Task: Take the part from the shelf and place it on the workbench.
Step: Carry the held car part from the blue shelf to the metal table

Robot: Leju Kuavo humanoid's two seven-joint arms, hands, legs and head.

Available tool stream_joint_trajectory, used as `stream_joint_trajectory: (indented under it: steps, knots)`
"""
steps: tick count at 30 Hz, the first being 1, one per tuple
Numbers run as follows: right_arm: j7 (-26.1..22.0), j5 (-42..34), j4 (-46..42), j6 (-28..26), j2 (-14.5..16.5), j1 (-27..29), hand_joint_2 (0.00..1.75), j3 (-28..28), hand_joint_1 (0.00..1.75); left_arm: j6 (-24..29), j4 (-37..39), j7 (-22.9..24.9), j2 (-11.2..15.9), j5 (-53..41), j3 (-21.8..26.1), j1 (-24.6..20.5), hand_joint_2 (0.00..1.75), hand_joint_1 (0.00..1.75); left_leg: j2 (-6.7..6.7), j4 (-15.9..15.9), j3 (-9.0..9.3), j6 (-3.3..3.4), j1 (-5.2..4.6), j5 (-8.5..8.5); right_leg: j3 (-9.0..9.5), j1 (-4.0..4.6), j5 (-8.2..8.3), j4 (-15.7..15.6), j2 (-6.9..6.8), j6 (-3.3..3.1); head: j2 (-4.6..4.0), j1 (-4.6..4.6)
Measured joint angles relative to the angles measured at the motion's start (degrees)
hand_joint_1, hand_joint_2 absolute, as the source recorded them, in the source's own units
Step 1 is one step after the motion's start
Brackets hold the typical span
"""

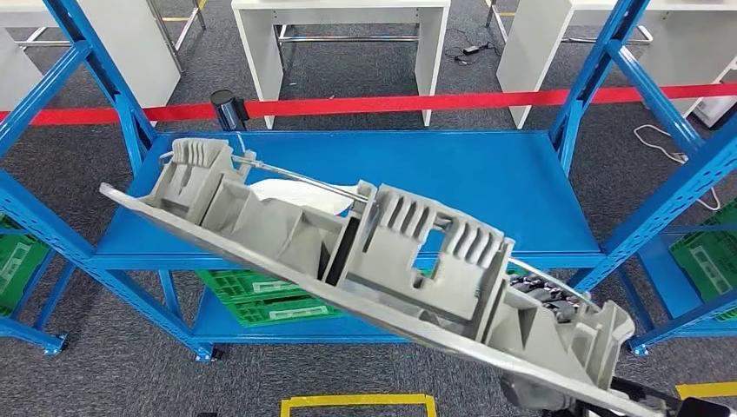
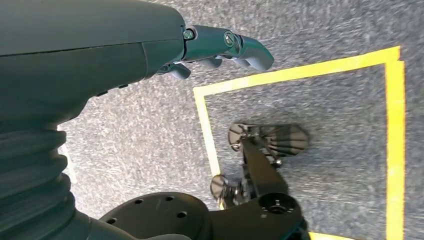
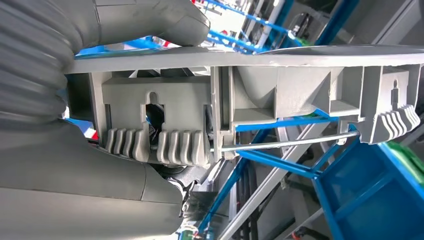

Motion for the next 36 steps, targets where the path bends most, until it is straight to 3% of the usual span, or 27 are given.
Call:
stream_joint_trajectory:
  steps: [2, 5, 6, 7, 9, 10, 11, 12, 14, 16, 17, 20, 21, 22, 24, 25, 26, 27, 28, 29, 30, 32, 34, 36]
  knots:
    - [0.0, 0.0, 0.0, 0.3, 0.0, 0.1, 1.75, 0.0, 1.75, 0.0, 0.0, 0.3, -0.1, 0.0, 0.0, 0.1, 1.75, 0.00, -0.03, 0.3, -0.43, -0.67, -0.10, 0.68, 2.95, 0.27, -0.41, -4.8, 0.05, -0.69, 0.00, -0.03]
    - [0.0, 0.0, -0.2, 0.4, 0.0, 0.4, 1.75, 0.0, 1.75, 0.0, 0.0, 0.6, 0.0, -0.3, 0.0, 0.2, 1.75, 0.00, -0.14, 0.2, -0.79, -1.81, 0.01, 1.40, 2.37, 0.35, 0.52, -5.4, 0.00, -1.98, 0.00, -0.04]
    - [0.0, 0.0, -0.2, 0.4, 0.0, 0.5, 1.75, 0.0, 1.75, 0.0, 0.1, 0.7, 0.1, -0.5, 0.0, 0.3, 1.75, 0.00, -0.19, 1.1, -1.24, -2.13, 0.10, 0.25, 1.89, 0.26, 1.12, -5.5, -0.08, -2.45, 0.00, -0.10]
    - [0.0, -0.2, -0.3, 0.6, 0.0, 0.6, 1.75, -0.1, 1.75, 0.0, 0.1, 0.8, 0.1, -0.7, 0.0, 0.4, 1.75, 0.00, -0.23, 3.1, -1.98, -2.44, 0.19, -1.93, 1.25, 0.14, 1.79, -5.6, -0.15, -2.84, 0.00, -0.23]
    - [0.0, -0.6, -0.4, 1.3, 0.0, 0.7, 1.75, -0.3, 1.75, 0.0, 0.1, 0.9, 0.2, -0.9, 0.0, 0.4, 1.75, 0.00, -0.23, 9.8, -3.87, -2.92, 0.29, -7.67, -0.38, 0.12, 3.07, -5.6, -0.19, -3.19, 0.00, -0.54]
    - [0.0, -0.8, -0.4, 1.8, 0.1, 0.7, 1.75, -0.5, 1.75, 0.1, 0.1, 0.9, 0.2, -0.9, 0.0, 0.4, 1.75, 0.00, -0.23, 13.2, -4.52, -3.10, 0.31, -9.42, -1.23, 0.14, 3.71, -5.5, -0.19, -3.15, 0.00, -0.65]
    - [0.0, -1.0, -0.3, 2.3, 0.1, 0.7, 1.75, -0.7, 1.75, 0.2, 0.1, 0.9, 0.3, -0.9, 0.0, 0.4, 1.75, 0.00, -0.23, 15.4, -4.50, -3.18, 0.31, -9.79, -2.09, 0.14, 4.34, -5.5, -0.19, -3.06, 0.00, -0.68]
    - [0.0, -1.2, -0.3, 2.8, 0.2, 0.6, 1.75, -0.9, 1.75, 0.3, 0.1, 0.8, 0.3, -0.9, 0.0, 0.3, 1.75, 0.00, -0.23, 15.8, -3.61, -3.18, 0.31, -8.87, -2.93, 0.14, 4.94, -5.4, -0.20, -2.93, 0.00, -0.72]
    - [0.0, -1.5, -0.1, 3.7, 0.5, 0.4, 1.75, -1.1, 1.75, 0.5, 0.1, 0.3, 0.3, -0.9, 0.0, 0.3, 1.75, 0.00, -0.25, 10.7, 1.17, -2.95, 0.31, -5.82, -4.41, 0.12, 6.05, -5.2, -0.21, -2.59, 0.00, -0.79]
    - [0.0, -1.7, 0.1, 4.3, 0.7, 0.0, 1.75, -1.5, 1.75, 0.6, 0.0, -0.3, 0.3, -0.8, 0.0, 0.0, 1.75, 0.00, -0.37, 2.4, 6.89, -2.36, 0.14, -5.52, -5.37, 0.26, 6.98, -4.9, -0.20, -2.03, 0.00, -0.86]
    - [0.0, -1.9, 0.2, 4.5, 0.8, -0.3, 1.75, -1.6, 1.75, 0.6, -0.1, -0.6, 0.3, -0.7, 0.0, -0.1, 1.75, 0.00, -0.44, -0.2, 8.41, -1.97, 0.01, -6.04, -5.58, 0.31, 7.41, -4.9, -0.23, -1.70, 0.00, -0.88]
    - [0.0, -2.0, 0.6, 4.6, 1.2, -0.7, 1.75, -1.9, 1.75, 0.5, -0.1, -1.1, 0.2, -0.6, 0.0, -0.3, 1.75, 0.00, -0.35, -1.6, 8.12, -0.44, -0.21, -5.73, -5.93, 0.15, 8.27, -4.9, -0.27, -0.60, 0.00, -0.82]
    - [0.0, -2.0, 0.8, 4.6, 1.3, -0.8, 1.75, -2.0, 1.75, 0.5, -0.1, -1.2, 0.2, -0.6, 0.0, -0.3, 1.75, 0.00, -0.20, -1.7, 7.64, 0.12, -0.18, -5.18, -6.34, 0.05, 7.32, -4.2, -0.24, -0.26, 0.00, -0.74]
    - [0.0, -2.0, 1.0, 4.5, 1.3, -0.9, 1.75, -2.0, 1.75, 0.5, -0.1, -1.3, 0.1, -0.6, 0.0, -0.3, 1.75, 0.00, -0.04, -1.7, 7.01, 0.61, -0.13, -4.55, -7.05, -0.02, 5.38, -2.6, -0.22, 0.05, 0.00, -0.65]
    - [0.0, -2.1, 1.5, 4.4, 1.3, -1.1, 1.75, -2.1, 1.75, 0.4, -0.1, -1.3, 0.1, -0.6, 0.0, -0.3, 1.75, 0.00, 0.10, -1.6, 5.34, 1.12, -0.13, -3.25, -9.20, -0.10, -0.33, 3.9, -0.21, 0.51, 0.00, -0.39]
    - [0.0, -2.3, 1.8, 4.4, 1.3, -1.2, 1.75, -2.1, 1.75, 0.2, -0.1, -1.4, 0.1, -0.6, 0.0, -0.3, 1.75, 0.00, 0.12, -1.5, 4.36, 1.18, -0.18, -2.55, -10.11, -0.10, -2.38, 7.7, -0.21, 0.67, 0.00, -0.30]
    - [0.0, -2.5, 2.1, 4.4, 1.3, -1.3, 1.75, -2.1, 1.75, 0.1, -0.1, -1.4, 0.1, -0.6, 0.0, -0.3, 1.75, 0.00, 0.13, -1.3, 3.33, 1.19, -0.22, -1.84, -10.42, -0.09, -3.10, 10.5, -0.21, 0.75, 0.00, -0.24]
    - [0.0, -2.8, 2.4, 4.4, 1.3, -1.4, 1.75, -2.1, 1.75, 0.1, -0.1, -1.5, 0.1, -0.6, 0.0, -0.3, 1.75, 0.00, 0.14, -1.1, 2.30, 1.15, -0.27, -1.19, -9.89, -0.08, -2.52, 11.6, -0.22, 0.72, 0.00, -0.20]
    - [0.0, -3.1, 2.7, 4.4, 1.3, -1.6, 1.75, -2.1, 1.75, 0.0, -0.1, -1.6, 0.1, -0.6, 0.0, -0.3, 1.75, 0.00, 0.15, -0.8, 1.26, 1.06, -0.30, -0.59, -8.21, -0.04, -0.96, 10.6, -0.22, 0.58, 0.00, -0.17]
    - [0.0, -3.4, 2.9, 4.4, 1.3, -1.8, 1.75, -2.1, 1.75, 0.0, -0.1, -1.7, 0.1, -0.5, 0.0, -0.3, 1.75, 0.00, 0.15, -0.5, 0.32, 0.94, -0.32, -0.07, -5.55, 0.02, 0.63, 7.8, -0.22, 0.34, 0.00, -0.14]
    - [0.0, -3.6, 3.1, 4.5, 1.3, -2.1, 1.75, -2.1, 1.75, 0.1, -0.1, -1.7, 0.0, -0.5, 0.0, -0.3, 1.75, 0.00, 0.14, -0.1, -0.46, 0.77, -0.35, 0.38, -2.41, 0.14, 1.07, 3.7, -0.23, -0.02, 0.00, -0.11]
    - [0.0, -3.9, 3.3, 4.5, 1.3, -2.7, 1.75, -2.1, 1.75, 0.4, -0.1, -1.6, -0.1, -0.4, 0.0, -0.3, 1.75, 0.00, 0.13, 0.3, -1.40, 0.23, -0.40, 1.29, 2.47, 0.50, 0.13, -3.6, -0.23, -0.63, 0.00, -0.10]
    - [0.0, -4.1, 3.6, 4.3, 1.4, -3.1, 1.75, -2.1, 1.75, 0.8, -0.1, -1.3, -0.2, -0.2, 0.0, -0.3, 1.75, 0.00, 0.12, 0.1, -1.66, -0.53, -0.35, 2.39, 3.35, 0.78, -0.37, -5.9, -0.21, -1.15, 0.00, -0.04]
    - [0.0, -4.1, 3.9, 4.1, 1.4, -3.3, 1.75, -2.1, 1.75, 1.0, 0.0, -1.1, 0.0, -0.1, 0.0, -0.2, 1.75, 0.00, 0.03, 0.2, -2.13, -1.20, -0.25, 2.50, 2.28, 0.52, 0.89, -6.2, -0.35, -1.95, 0.00, 0.10]
